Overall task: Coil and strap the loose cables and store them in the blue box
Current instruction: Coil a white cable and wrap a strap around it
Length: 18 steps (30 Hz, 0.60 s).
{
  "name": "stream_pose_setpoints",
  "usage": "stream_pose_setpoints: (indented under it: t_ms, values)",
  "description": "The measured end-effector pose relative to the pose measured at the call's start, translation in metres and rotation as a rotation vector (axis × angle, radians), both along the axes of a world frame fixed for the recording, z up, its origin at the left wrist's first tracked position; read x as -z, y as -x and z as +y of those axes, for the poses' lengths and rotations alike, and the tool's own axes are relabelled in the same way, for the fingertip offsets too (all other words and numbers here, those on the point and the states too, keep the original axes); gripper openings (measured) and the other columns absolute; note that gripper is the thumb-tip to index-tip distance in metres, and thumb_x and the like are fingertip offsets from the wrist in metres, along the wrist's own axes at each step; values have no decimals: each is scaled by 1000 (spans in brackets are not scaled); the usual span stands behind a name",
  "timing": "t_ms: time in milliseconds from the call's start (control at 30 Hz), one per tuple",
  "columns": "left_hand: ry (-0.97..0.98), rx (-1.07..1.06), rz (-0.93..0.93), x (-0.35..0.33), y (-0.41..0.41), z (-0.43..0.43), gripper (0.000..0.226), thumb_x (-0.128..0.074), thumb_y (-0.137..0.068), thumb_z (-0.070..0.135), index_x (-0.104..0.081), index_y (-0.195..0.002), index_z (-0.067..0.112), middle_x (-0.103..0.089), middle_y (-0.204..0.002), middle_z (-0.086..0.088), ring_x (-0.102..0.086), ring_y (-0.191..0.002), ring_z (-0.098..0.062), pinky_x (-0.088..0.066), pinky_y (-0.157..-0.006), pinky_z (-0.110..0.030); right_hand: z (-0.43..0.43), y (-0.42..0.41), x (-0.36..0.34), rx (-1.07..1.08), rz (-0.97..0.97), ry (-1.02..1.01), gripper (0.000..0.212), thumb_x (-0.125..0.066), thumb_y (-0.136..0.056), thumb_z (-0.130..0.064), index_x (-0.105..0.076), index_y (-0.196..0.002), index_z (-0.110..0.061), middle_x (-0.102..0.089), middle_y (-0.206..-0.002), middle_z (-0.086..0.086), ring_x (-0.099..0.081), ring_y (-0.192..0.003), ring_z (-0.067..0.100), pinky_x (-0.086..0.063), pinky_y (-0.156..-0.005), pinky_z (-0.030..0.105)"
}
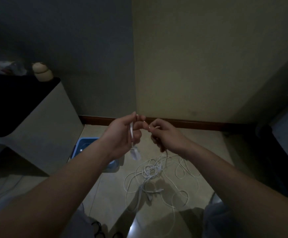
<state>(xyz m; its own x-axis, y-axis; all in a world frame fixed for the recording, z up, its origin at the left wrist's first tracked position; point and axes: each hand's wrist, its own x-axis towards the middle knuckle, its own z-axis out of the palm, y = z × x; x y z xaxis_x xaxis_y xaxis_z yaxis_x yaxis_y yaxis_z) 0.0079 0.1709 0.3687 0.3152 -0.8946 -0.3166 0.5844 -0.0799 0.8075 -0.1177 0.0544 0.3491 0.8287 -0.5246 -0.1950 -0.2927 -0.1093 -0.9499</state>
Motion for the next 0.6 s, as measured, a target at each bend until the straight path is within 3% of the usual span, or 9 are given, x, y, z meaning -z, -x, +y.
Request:
stream_pose_setpoints:
  t_ms: [167, 267, 367, 467, 533, 600]
  values:
    - [2, -124, 133, -6, -17, 5, 43, -36, -106, 36, -67, -90, 10, -70, -71, -2, -56, -49, -9, -43, -48, -17, 5, -1, 10, -21, -63, 28, 11, -48, -99, -8, -53, -97, -17, -52, -65, 7, -44, -54, 22, -42, -58, 41]
    - [19, -178, 172, -9, -22, 7, 42, -36, -106, 35, -68, -93, 11, -72, -80, -2, -59, -53, -10, -47, -49, -18, 9, -1, 17, -181, -5, 333, 29, -48, -98, -14, -54, -116, -36, -60, -76, -2, -53, -59, 16, -53, -59, 40]
    - [42, -240, 203, -11, -27, 9, 36, -36, -107, 31, -65, -97, 12, -75, -86, -3, -65, -58, -11, -51, -51, -19, 13, -2, 18, -350, 146, 583, 54, -46, -100, -22, -37, -143, -54, -65, -81, -10, -62, -73, 10, -53, -73, 37]
    - [76, -276, 215, -11, -31, 9, 37, -32, -108, 29, -63, -104, 9, -77, -97, -7, -75, -75, -16, -58, -61, -22, 16, -3, 12, -456, 228, 602, 58, -47, -102, -29, -26, -151, -51, -71, -91, -6, -64, -81, 11, -52, -77, 36]
    - [66, -276, 153, -10, -31, 8, 39, -28, -109, 29, -60, -112, 7, -76, -105, -10, -75, -90, -20, -60, -73, -28, 18, -3, 7, -465, 224, 625, 50, -51, -101, -30, -41, -149, -41, -71, -112, -1, -59, -85, 4, -48, -77, 25]
    - [12, -266, 5, -7, -29, 6, 41, -23, -110, 30, -56, -120, 6, -75, -110, -12, -74, -99, -23, -57, -79, -30, 21, -4, 3, -408, 164, 599, 37, -54, -100, -26, -61, -136, -27, -70, -117, -2, -56, -80, -6, -40, -71, 8]
